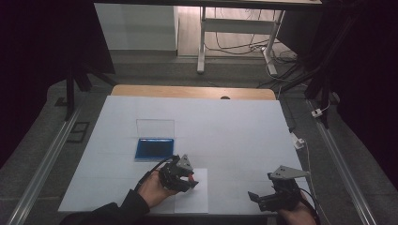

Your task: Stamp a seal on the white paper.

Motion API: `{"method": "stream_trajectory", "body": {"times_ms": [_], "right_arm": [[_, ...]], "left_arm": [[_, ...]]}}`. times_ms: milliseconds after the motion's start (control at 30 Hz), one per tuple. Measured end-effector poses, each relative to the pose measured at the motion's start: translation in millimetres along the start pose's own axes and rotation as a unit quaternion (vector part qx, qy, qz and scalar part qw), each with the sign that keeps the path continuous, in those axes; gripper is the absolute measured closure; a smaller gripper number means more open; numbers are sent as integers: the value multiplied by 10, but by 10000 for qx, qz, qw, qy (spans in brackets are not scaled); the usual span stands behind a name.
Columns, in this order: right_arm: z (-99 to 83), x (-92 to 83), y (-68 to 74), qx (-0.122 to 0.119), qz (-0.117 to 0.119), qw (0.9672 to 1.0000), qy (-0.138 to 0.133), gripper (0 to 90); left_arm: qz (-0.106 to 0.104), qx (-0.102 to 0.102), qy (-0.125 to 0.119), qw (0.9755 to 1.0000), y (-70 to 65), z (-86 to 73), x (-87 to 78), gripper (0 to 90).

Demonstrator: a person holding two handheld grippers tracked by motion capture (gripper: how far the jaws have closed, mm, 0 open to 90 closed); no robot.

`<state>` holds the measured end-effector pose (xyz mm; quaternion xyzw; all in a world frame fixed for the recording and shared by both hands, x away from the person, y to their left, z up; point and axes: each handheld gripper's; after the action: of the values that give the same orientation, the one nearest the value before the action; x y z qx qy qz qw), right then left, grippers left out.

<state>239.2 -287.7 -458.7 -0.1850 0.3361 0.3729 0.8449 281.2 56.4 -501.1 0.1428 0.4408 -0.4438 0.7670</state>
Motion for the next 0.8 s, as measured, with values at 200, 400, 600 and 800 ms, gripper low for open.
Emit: {"method": "stream_trajectory", "body": {"times_ms": [200,400,600,800], "right_arm": [[1,0,-1,-2,2,10000,16,1],[2,2,0,3,13,10000,19,1],[3,5,0,16,19,10000,25,1],[4,7,-2,14,19,10000,35,1]], "left_arm": [[103,137,22,9999,-34,-13,25,583],[128,138,-75,9998,-42,-58,34,585],[292,91,-126,9995,-95,-78,42,587],[275,50,-186,9994,-88,-102,43,588]]}}
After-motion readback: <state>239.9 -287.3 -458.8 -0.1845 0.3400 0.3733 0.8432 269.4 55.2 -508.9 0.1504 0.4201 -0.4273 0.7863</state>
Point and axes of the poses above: each handheld gripper's, and its own axes: x roughly forward along the jaws, z roughly out of its top, y roughly to its left, and after that the axes turned 9 degrees about -x, right-handed
